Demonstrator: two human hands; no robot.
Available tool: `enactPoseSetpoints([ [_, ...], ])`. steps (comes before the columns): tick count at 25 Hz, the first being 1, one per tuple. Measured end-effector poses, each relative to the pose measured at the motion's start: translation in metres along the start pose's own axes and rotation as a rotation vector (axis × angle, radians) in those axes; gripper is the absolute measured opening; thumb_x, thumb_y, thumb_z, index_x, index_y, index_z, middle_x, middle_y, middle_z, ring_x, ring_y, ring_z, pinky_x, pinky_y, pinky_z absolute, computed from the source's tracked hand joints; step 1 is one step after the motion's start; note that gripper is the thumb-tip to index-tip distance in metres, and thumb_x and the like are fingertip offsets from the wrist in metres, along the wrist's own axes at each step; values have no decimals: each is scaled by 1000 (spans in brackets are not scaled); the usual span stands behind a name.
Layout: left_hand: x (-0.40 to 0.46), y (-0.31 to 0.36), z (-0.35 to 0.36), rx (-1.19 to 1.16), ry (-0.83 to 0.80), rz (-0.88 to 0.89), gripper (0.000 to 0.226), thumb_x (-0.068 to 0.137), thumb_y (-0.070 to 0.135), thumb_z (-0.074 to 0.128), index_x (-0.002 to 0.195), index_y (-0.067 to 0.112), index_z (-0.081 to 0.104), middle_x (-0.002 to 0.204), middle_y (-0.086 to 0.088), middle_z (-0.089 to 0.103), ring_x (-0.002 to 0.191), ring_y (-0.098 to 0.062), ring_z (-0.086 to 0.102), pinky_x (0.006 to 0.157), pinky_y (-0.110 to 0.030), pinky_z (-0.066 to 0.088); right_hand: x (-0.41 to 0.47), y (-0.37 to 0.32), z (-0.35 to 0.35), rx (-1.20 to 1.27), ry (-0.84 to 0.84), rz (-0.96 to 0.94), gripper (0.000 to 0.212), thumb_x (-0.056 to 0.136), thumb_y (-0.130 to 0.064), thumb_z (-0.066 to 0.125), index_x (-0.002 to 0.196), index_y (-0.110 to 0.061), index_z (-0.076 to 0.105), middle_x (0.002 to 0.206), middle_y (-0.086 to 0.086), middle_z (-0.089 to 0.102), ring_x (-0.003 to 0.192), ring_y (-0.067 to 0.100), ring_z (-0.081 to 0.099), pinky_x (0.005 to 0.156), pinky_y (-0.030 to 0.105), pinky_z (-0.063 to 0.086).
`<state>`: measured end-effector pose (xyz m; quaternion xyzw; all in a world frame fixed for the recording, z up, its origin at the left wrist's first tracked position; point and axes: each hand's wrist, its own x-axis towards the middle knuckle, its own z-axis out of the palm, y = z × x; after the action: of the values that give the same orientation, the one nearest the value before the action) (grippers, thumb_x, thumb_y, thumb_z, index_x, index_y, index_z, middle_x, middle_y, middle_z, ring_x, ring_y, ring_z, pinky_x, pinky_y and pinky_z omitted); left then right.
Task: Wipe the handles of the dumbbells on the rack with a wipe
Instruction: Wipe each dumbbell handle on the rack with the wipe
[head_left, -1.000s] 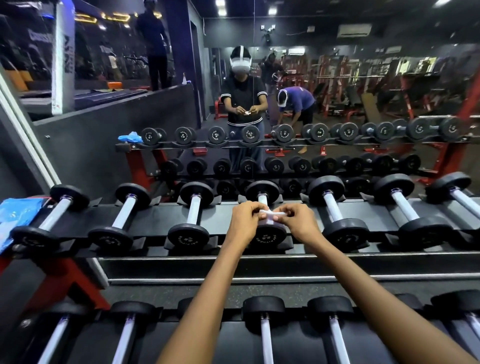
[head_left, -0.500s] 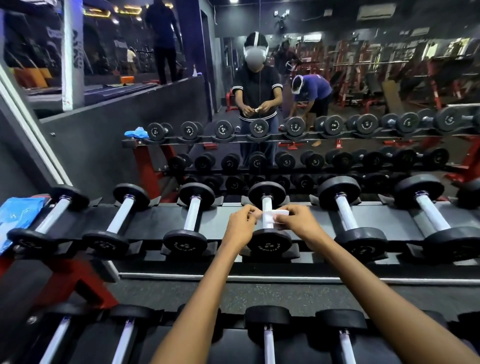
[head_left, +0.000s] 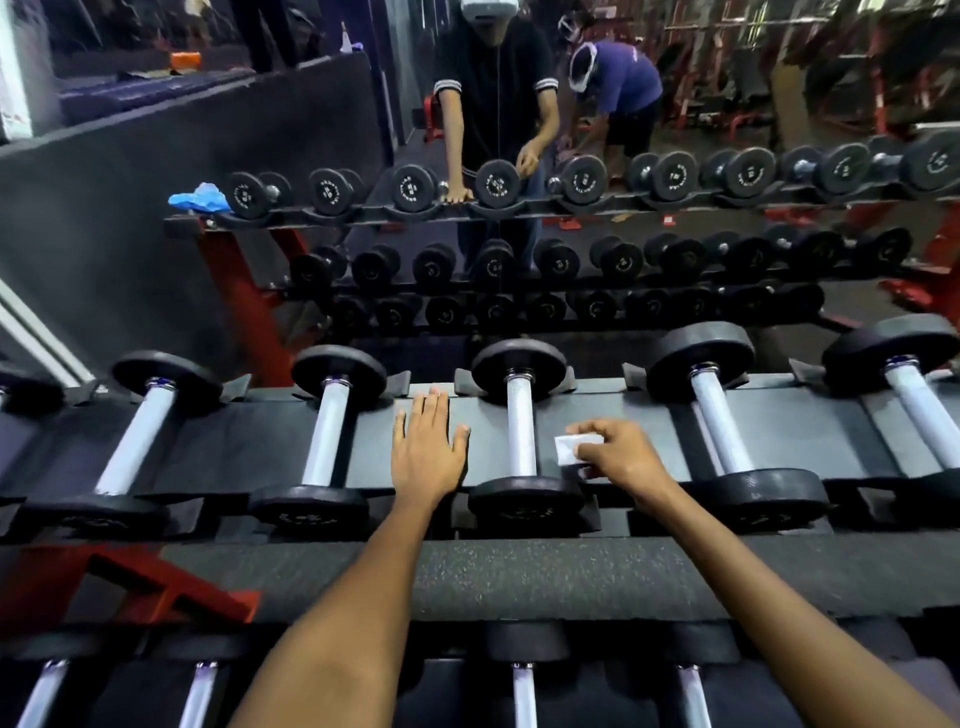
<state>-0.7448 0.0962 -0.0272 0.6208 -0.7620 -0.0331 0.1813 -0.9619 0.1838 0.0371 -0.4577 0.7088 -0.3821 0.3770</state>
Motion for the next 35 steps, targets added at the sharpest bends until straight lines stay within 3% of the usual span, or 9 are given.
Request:
enactPoseSetpoints([
  [6,2,-2,2,-3,32,-75,67,97,52,27,154,18,17,162,1,13,150,-15,-4,121,-38,-9,18,0,7,-69,-441,54,24,83,8,53,95,-6,69,70,-3,63,56,1,53,56,14,40],
  [9,3,-2,2,4,21,-77,65,99,50,28,154,18,16,162,2,10,149,-13,-6,121,-39,-8,21,0,20,-30,-621,68,27,85,10,52,107,4,65,96,7,70,81,9,63,80,24,51],
  [12,3,-2,3,21,1,-83,65,99,48,30,155,18,12,163,3,3,149,-13,-11,121,-39,-9,19,0,2,105,-766,136,34,88,12,45,119,7,58,120,20,62,101,23,58,96,33,44],
  [17,3,-4,4,22,-11,-86,66,98,50,23,155,20,11,163,4,5,149,-11,-9,120,-39,-10,19,4,12,69,-749,166,28,81,-6,55,107,-7,68,119,25,61,98,30,51,81,40,42],
  [19,2,-2,3,12,-11,-89,70,93,53,17,155,21,11,163,5,5,149,-11,-8,120,-38,-10,18,1,8,43,-757,173,29,85,-1,51,109,-4,66,116,21,64,98,27,54,88,42,44],
  [23,4,-4,5,2,5,-91,72,91,54,16,155,22,13,163,6,6,149,-10,-7,121,-38,-9,19,-6,6,-22,-688,160,29,89,8,43,109,-3,59,90,4,65,69,2,57,66,13,47],
  [27,3,-3,4,-1,11,-93,71,91,55,18,155,21,16,162,5,10,149,-10,-5,121,-38,-7,16,-4,11,-105,-688,146,24,90,2,44,98,-12,61,87,2,62,72,8,53,67,21,43],
  [33,3,-3,3,-24,16,-95,64,98,49,30,154,20,20,162,4,13,149,-12,-2,121,-37,-8,12,-14,9,-74,-689,198,27,83,-18,65,103,-2,60,87,9,58,69,8,51,61,15,38],
  [35,2,-2,4,-22,21,-96,66,96,51,26,154,20,20,162,4,13,149,-12,-2,121,-36,-8,9,-20,8,-217,-616,150,17,87,-18,65,99,-5,64,83,3,64,62,-1,54,55,10,37],
])
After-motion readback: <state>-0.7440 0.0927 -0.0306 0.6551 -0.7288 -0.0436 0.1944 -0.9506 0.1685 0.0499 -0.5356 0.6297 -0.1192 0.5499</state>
